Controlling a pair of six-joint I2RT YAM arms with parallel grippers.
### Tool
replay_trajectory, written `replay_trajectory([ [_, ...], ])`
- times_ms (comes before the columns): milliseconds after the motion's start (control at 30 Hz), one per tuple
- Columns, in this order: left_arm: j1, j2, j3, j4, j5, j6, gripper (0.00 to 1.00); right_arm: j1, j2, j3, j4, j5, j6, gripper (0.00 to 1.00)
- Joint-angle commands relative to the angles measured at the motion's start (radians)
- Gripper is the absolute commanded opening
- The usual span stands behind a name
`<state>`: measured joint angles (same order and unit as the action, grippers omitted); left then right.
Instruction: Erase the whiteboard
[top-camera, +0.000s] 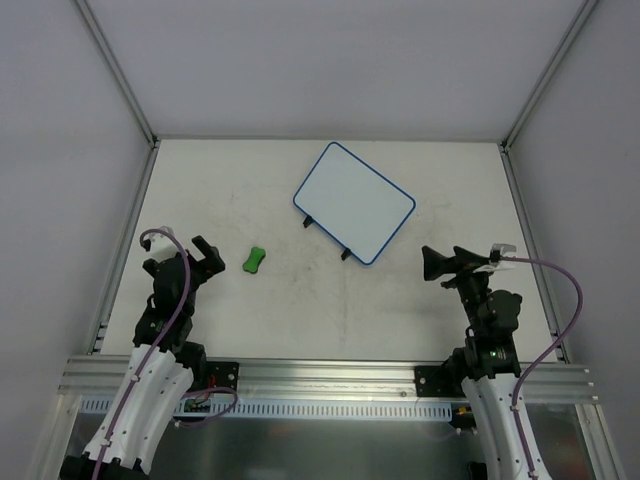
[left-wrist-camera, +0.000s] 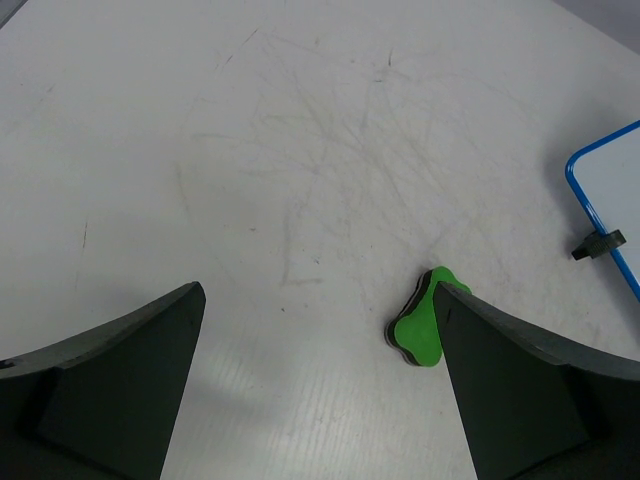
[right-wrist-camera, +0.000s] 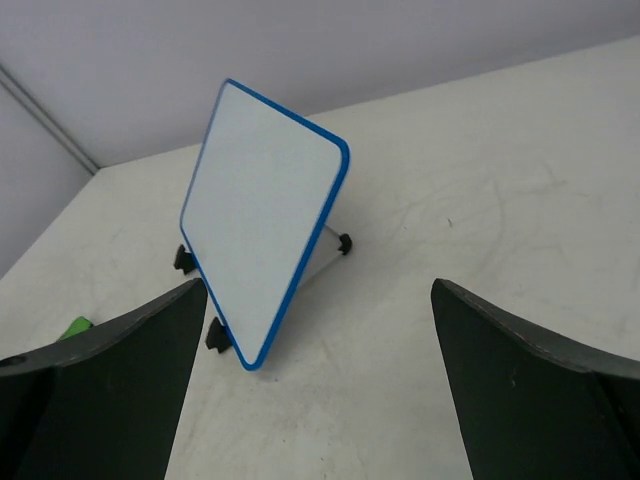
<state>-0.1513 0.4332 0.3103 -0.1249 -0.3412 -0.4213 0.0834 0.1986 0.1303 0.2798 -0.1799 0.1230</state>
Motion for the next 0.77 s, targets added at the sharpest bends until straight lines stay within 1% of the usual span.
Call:
replay_trajectory([
  [0, -0.007, -0.019, -0.017, 0.05, 0.018, -0.007, 0.99, 0.004, -0.076, -0.015, -0.238, 0.143, -0.042, 0.99],
  [100, -0.007, -0.025, -0.028, 0.057, 0.005, -0.011, 0.99, 0.004, -0.114, -0.035, -0.261, 0.22, -0.019, 0.99],
  [167, -0.007, -0.024, -0.034, 0.057, 0.001, -0.013, 0.99, 0.004, -0.11, -0.035, -0.26, 0.226, -0.02, 0.99],
  [333, -0.007, -0.014, -0.03, 0.061, 0.017, -0.013, 0.99, 0.004, -0.018, -0.012, -0.258, 0.292, -0.003, 0.99],
  [467, -0.005, -0.03, -0.025, 0.059, 0.054, -0.002, 0.99, 0.004, 0.033, 0.0, -0.252, 0.29, -0.002, 0.99],
  [733, -0.007, -0.063, -0.036, 0.061, 0.034, 0.009, 0.99, 0.004, -0.001, -0.001, -0.275, 0.387, 0.032, 0.99],
])
